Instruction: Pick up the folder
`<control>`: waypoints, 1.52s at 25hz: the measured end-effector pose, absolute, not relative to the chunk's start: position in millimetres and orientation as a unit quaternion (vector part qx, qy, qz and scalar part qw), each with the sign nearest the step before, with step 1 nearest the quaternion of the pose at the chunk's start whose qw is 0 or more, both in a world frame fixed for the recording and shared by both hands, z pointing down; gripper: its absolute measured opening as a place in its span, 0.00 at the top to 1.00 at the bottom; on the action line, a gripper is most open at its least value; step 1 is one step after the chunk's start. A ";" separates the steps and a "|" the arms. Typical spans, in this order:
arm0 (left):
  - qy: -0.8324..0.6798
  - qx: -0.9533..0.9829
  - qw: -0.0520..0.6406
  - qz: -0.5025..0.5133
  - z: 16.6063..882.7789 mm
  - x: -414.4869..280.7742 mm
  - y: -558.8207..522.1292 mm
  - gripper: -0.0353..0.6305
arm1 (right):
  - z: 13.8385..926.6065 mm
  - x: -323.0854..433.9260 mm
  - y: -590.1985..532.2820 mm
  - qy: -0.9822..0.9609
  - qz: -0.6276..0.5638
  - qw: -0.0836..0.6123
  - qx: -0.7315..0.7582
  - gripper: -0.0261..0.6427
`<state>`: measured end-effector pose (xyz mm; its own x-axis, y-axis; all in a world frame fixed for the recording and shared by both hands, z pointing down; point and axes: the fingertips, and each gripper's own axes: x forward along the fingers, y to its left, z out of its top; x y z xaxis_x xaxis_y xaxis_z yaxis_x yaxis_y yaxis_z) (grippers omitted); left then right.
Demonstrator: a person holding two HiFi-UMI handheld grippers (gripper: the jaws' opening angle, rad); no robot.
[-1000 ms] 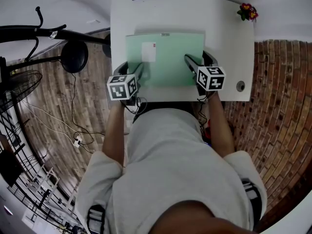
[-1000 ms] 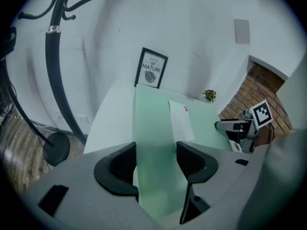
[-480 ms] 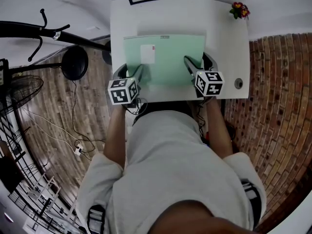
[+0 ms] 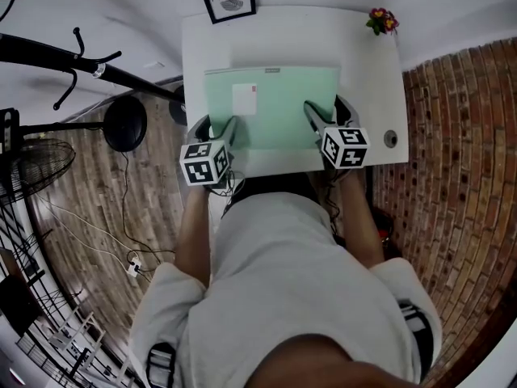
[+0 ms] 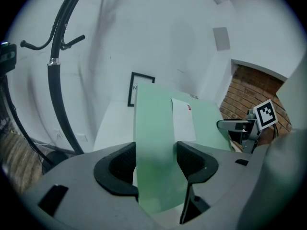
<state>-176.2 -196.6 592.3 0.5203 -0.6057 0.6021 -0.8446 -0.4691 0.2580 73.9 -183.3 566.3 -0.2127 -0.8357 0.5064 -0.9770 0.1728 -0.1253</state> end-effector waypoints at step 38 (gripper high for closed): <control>-0.430 0.861 0.200 0.184 498.8 -73.3 -184.0 0.54 | 468.2 175.1 -151.2 -0.743 0.145 0.112 0.644 0.44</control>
